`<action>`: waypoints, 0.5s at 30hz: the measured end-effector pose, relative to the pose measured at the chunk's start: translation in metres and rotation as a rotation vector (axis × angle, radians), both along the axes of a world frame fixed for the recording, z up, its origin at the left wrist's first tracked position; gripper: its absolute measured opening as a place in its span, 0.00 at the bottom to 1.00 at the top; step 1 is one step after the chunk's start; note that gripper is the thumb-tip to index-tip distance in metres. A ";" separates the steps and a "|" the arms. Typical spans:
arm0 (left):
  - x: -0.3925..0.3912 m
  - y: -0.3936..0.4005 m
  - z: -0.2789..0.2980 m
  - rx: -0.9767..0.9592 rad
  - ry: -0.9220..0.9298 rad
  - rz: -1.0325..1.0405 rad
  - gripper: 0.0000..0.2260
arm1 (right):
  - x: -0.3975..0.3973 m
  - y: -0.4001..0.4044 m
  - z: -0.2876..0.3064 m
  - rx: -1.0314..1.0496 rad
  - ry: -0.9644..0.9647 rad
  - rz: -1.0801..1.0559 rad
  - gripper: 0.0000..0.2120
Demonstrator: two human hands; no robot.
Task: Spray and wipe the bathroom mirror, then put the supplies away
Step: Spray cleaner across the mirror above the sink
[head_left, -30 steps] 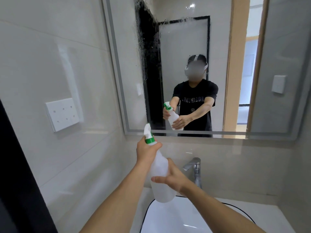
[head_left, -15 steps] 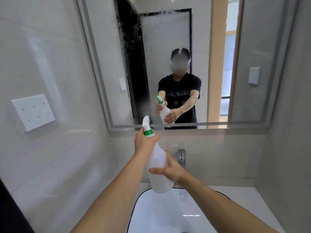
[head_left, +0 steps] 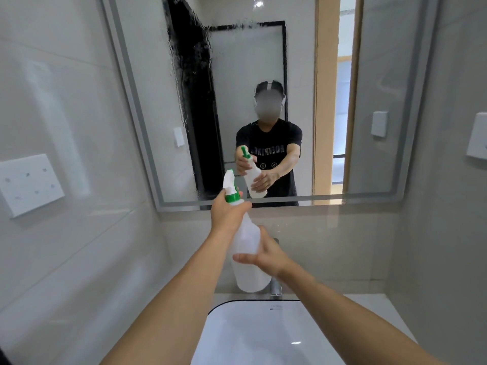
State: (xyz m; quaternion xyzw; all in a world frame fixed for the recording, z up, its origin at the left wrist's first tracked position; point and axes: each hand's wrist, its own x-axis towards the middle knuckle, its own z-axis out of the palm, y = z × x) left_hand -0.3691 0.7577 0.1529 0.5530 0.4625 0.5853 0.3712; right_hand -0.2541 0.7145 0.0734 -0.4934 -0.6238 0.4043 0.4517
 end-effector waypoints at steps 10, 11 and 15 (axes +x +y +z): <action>-0.007 0.000 0.050 0.147 0.024 0.034 0.12 | -0.007 0.010 0.046 0.122 0.014 0.021 0.34; -0.007 0.000 0.052 0.150 0.025 0.033 0.12 | -0.008 0.011 0.047 0.122 0.015 0.021 0.34; -0.009 -0.004 0.059 0.171 0.035 0.025 0.16 | -0.012 0.011 0.052 0.156 0.010 -0.004 0.36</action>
